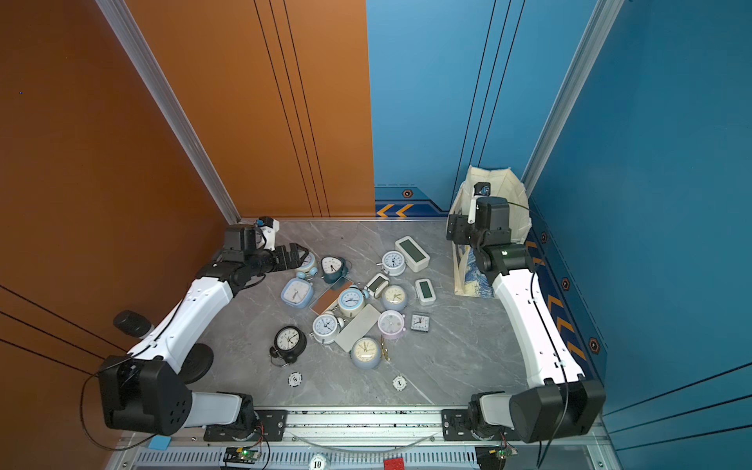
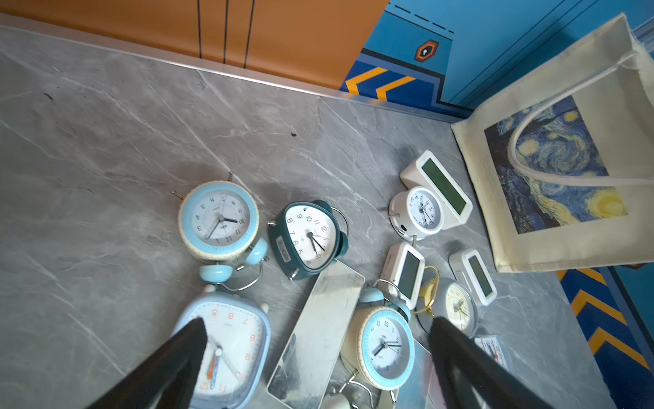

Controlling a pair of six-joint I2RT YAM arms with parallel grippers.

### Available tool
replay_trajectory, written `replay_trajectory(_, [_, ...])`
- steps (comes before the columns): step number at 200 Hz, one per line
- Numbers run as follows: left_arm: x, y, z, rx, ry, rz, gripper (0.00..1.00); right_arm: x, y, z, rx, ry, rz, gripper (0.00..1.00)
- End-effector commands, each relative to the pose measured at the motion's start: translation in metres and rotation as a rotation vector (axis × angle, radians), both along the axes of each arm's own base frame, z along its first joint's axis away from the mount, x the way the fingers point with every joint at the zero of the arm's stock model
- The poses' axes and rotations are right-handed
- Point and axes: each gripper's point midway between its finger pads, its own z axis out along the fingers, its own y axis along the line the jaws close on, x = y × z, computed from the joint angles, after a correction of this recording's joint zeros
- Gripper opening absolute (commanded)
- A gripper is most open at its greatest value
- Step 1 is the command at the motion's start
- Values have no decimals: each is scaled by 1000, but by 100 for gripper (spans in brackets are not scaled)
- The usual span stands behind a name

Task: Put the alarm clock into the canvas bag
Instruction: Move the canvas bag to the center of the board.

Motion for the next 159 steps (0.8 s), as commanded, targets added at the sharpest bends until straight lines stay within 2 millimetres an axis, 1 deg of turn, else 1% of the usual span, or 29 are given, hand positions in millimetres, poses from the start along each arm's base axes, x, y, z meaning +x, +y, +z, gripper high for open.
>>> replay_trajectory(1, [-10, -17, 7, -30, 28, -61, 99, 5, -14, -18, -21, 116, -70, 82])
replay_trajectory(4, [-11, -19, 5, -29, 32, -66, 99, 7, -14, -17, -22, 117, -72, 81])
replay_trajectory(38, [-17, -34, 1, -15, 44, -100, 99, 34, -20, -46, -57, 205, -87, 80])
replay_trajectory(52, [-18, -39, 0, -10, 45, -114, 99, 47, -25, -53, -75, 231, -101, 81])
replay_trajectory(62, [-19, -44, 1, -10, 44, -125, 99, 57, -28, -52, -87, 231, -120, 81])
replay_trajectory(68, [-20, -46, 1, -10, 44, -134, 98, 62, -31, -60, -94, 247, -131, 81])
replay_trajectory(70, [-20, -47, 1, -10, 44, -138, 98, 65, -32, -52, -91, 229, -133, 81])
replay_trajectory(78, [-21, -51, 2, -12, 41, -150, 97, 74, -34, -53, -94, 228, -142, 81])
replay_trajectory(96, [-23, -58, 1, -12, 45, -164, 96, 93, -37, -67, -91, 262, -148, 80])
replay_trajectory(118, [-24, -62, 0, -3, 46, -169, 96, 112, -36, -84, -88, 303, -128, 78])
replay_trajectory(126, [-24, -63, -1, -4, 48, -170, 96, 117, -35, -89, -91, 316, -118, 75])
replay_trajectory(136, [-25, -63, -1, -3, 50, -171, 96, 122, -33, -97, -96, 334, -104, 66])
replay_trajectory(146, [-25, -64, -2, -8, 54, -171, 96, 125, -30, -99, -99, 345, -90, 50])
replay_trajectory(159, [-26, -65, -1, -18, 55, -173, 96, 124, -24, -104, -87, 368, -59, 33])
